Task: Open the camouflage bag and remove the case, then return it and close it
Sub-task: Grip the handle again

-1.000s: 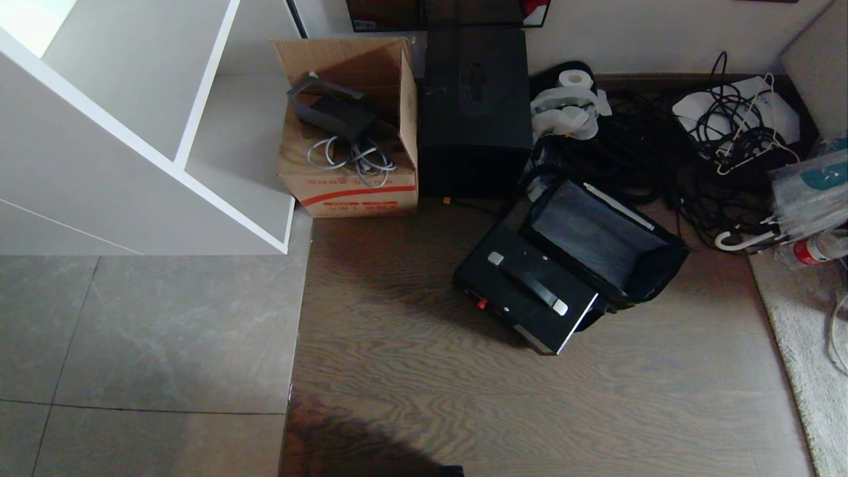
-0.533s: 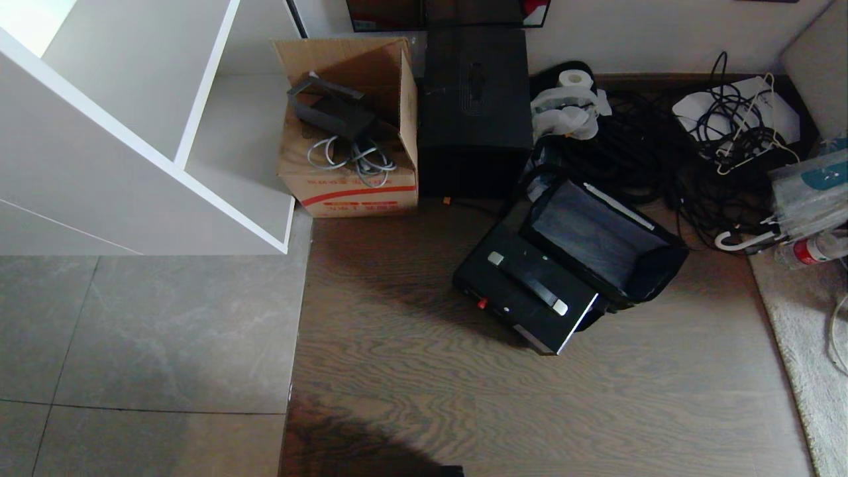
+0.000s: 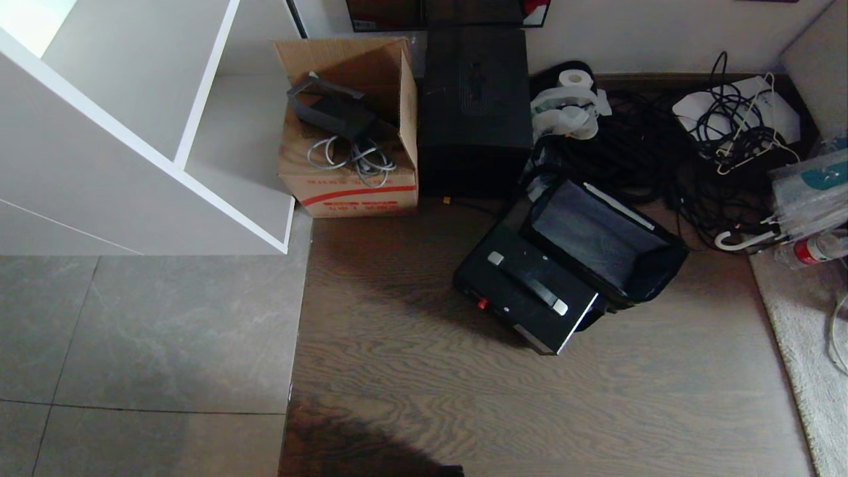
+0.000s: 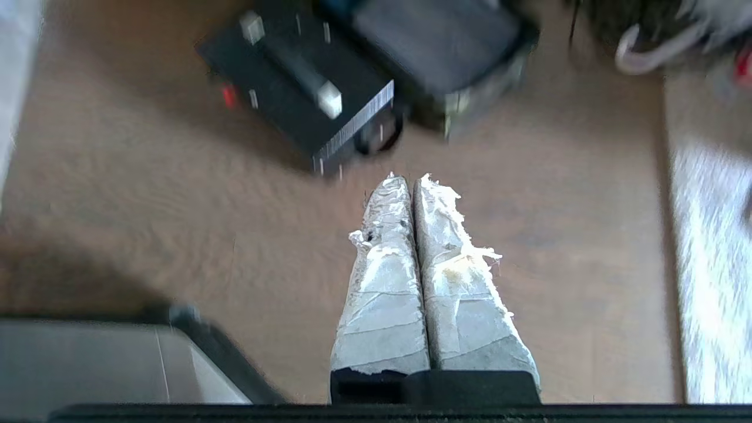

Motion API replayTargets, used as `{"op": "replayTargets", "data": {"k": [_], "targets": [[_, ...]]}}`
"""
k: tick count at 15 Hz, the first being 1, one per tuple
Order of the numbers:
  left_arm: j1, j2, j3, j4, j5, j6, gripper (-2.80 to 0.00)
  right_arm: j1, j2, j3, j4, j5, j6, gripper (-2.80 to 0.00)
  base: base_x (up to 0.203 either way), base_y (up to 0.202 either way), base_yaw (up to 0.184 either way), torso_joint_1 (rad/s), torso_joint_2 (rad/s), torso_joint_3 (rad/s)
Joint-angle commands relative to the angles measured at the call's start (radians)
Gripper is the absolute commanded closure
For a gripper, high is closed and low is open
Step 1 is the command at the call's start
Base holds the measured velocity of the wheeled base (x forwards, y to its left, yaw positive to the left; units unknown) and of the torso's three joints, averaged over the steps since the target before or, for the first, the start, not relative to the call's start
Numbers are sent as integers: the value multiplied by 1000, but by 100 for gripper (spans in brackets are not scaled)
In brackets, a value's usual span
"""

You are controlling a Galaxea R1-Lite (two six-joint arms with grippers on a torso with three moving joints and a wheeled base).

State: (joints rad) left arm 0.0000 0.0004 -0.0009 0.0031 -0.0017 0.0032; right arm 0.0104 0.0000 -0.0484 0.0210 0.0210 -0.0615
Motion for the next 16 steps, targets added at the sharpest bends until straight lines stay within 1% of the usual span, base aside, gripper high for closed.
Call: {"op": "replayTargets", "data": {"k": [1, 2, 3, 4, 5, 7, 9, 11, 13, 15, 16], "targets": [[0, 1, 1, 0, 0, 0, 0, 0, 2, -116, 78, 1, 2, 0, 0, 0, 0, 0, 0, 0], [0, 1, 1, 0, 0, 0, 0, 0, 3, -193, 178, 2, 4, 0, 0, 0, 0, 0, 0, 0], [0, 1, 0, 0, 2, 0, 0, 0, 9, -278, 314, 4, 7, 0, 0, 0, 0, 0, 0, 0], [0, 1, 1, 0, 1, 0, 0, 0, 21, -363, 448, 13, 9, 0, 0, 0, 0, 0, 0, 0], [0, 1, 1, 0, 2, 0, 0, 0, 45, -439, 556, 33, 11, 0, 0, 0, 0, 0, 0, 0], [0, 1, 1, 0, 2, 0, 0, 4, 177, -528, 651, 70, 16, 0, 0, 0, 0, 0, 0, 0], [0, 1, 1, 0, 0, 0, 0, 33, 334, -583, 686, 89, 46, 0, 0, 0, 0, 0, 0, 0], [0, 1, 1, 0, 2, 0, 0, 87, 481, -606, 692, 104, 75, 0, 0, 0, 0, 0, 0, 0], [0, 1, 1, 0, 0, 0, 0, 141, 635, -612, 654, 111, 88, 0, 0, 0, 0, 0, 0, 0], [0, 1, 0, 0, 1, 0, 0, 165, 809, -640, 605, 122, 112, 0, 0, 0, 0, 0, 0, 0], [0, 1, 0, 0, 0, 0, 0, 172, 893, -669, 584, 137, 137, 0, 0, 0, 0, 0, 0, 0]]}}
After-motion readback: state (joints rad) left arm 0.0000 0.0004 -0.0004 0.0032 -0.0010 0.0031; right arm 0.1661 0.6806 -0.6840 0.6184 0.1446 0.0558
